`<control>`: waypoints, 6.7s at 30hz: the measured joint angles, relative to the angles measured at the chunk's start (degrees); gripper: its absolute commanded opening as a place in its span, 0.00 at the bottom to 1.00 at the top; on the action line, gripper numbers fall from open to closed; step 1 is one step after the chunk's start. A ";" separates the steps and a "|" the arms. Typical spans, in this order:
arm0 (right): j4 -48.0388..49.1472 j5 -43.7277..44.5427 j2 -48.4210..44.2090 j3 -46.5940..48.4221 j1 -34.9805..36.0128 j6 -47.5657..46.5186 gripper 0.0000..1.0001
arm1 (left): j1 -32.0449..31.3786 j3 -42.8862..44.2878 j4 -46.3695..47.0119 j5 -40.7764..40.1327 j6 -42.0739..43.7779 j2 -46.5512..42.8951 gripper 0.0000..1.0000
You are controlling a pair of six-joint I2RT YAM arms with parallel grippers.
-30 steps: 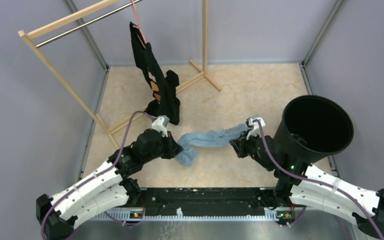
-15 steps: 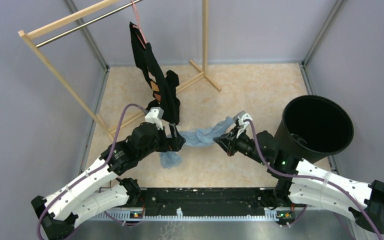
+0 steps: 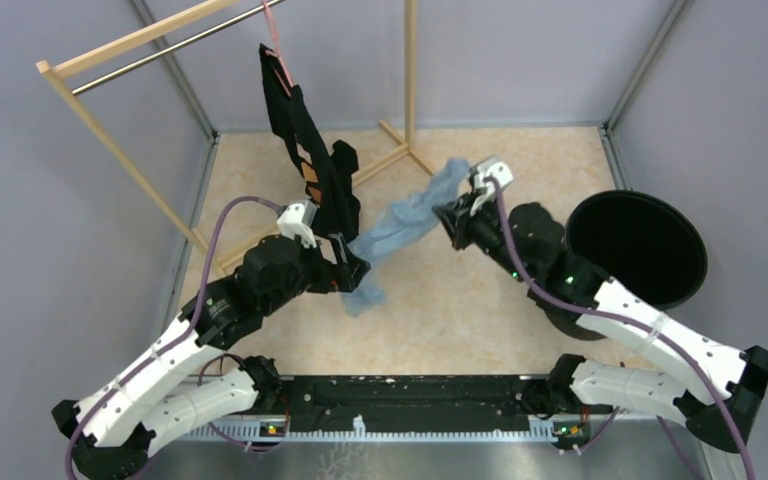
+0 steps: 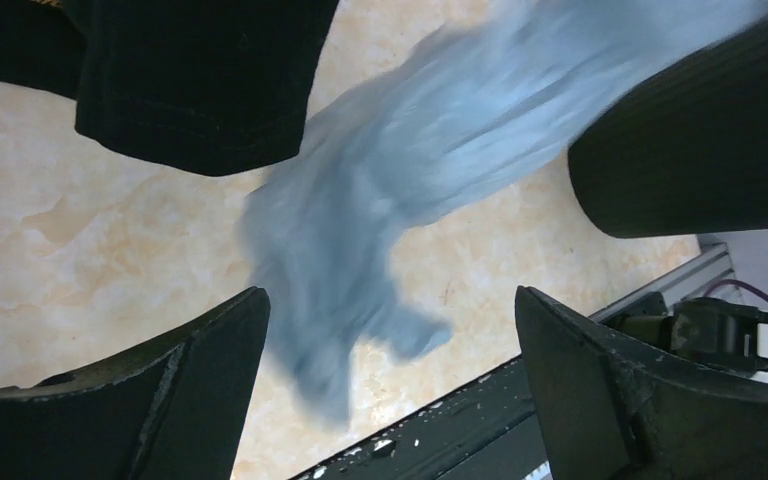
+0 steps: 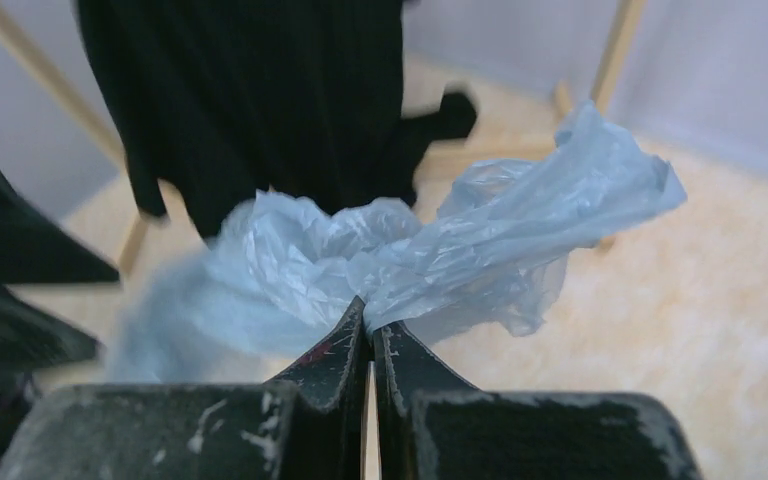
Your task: Put the trash bags into the trash bin
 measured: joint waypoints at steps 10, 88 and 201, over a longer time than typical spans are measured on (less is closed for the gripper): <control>0.52 3.72 -1.57 15.28 -0.11 -11.72 0.00 | 0.00 -4.13 -1.07 -1.40 -0.59 4.61 0.98; -32.63 34.42 6.19 5.42 36.85 -0.61 0.99 | 0.00 -16.90 22.08 18.40 -7.93 5.27 0.00; 0.61 27.02 -7.02 -17.62 20.15 20.70 0.31 | -1.27 -26.58 38.49 19.12 -14.21 14.47 0.00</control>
